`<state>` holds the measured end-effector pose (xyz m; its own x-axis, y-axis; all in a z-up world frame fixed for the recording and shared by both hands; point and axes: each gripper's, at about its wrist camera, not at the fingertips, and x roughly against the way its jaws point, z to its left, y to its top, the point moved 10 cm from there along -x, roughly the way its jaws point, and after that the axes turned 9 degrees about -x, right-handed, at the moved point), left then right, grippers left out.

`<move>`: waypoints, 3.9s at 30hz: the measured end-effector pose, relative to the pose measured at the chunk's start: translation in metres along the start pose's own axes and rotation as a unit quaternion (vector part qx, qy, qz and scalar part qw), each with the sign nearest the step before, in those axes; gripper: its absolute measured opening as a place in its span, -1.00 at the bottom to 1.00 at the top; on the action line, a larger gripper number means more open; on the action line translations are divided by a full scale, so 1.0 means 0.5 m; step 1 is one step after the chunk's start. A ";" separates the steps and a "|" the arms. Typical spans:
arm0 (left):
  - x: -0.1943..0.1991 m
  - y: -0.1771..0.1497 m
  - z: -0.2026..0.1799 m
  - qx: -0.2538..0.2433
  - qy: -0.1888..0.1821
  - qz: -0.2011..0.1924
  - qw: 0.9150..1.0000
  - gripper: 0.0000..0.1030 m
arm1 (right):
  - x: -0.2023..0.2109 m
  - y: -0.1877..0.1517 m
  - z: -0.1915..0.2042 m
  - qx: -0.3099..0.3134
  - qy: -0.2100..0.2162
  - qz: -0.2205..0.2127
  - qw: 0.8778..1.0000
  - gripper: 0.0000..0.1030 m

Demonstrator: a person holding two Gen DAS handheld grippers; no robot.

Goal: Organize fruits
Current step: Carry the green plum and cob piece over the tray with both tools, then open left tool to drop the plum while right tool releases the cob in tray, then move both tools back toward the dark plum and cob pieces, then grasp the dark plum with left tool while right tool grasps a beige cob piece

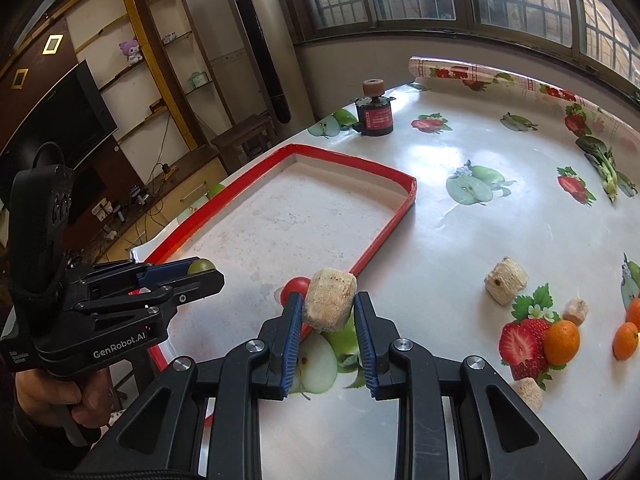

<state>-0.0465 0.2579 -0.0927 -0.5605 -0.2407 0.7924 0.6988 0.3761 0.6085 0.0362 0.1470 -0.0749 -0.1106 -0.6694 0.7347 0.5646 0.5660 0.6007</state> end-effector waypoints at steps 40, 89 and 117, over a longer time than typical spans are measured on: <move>-0.036 0.017 0.070 0.035 0.049 0.034 0.998 -0.18 | -0.076 0.048 0.017 0.017 0.001 0.018 1.000 -0.08; 0.014 -0.013 -0.317 -0.093 -0.041 0.020 0.995 0.03 | 0.261 -0.177 -0.378 -0.154 -0.107 -0.054 0.981 0.06; -0.141 0.007 -0.440 -0.146 -0.108 0.058 0.982 -0.30 | 0.219 -0.167 -0.425 -0.166 -0.113 -0.037 0.979 0.06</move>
<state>0.0933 0.0792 -0.1372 -0.5290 -0.0037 0.8486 0.8432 0.1103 0.5262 0.1508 -0.0757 -0.1115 -0.3173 -0.5581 0.7667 0.7788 0.3080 0.5464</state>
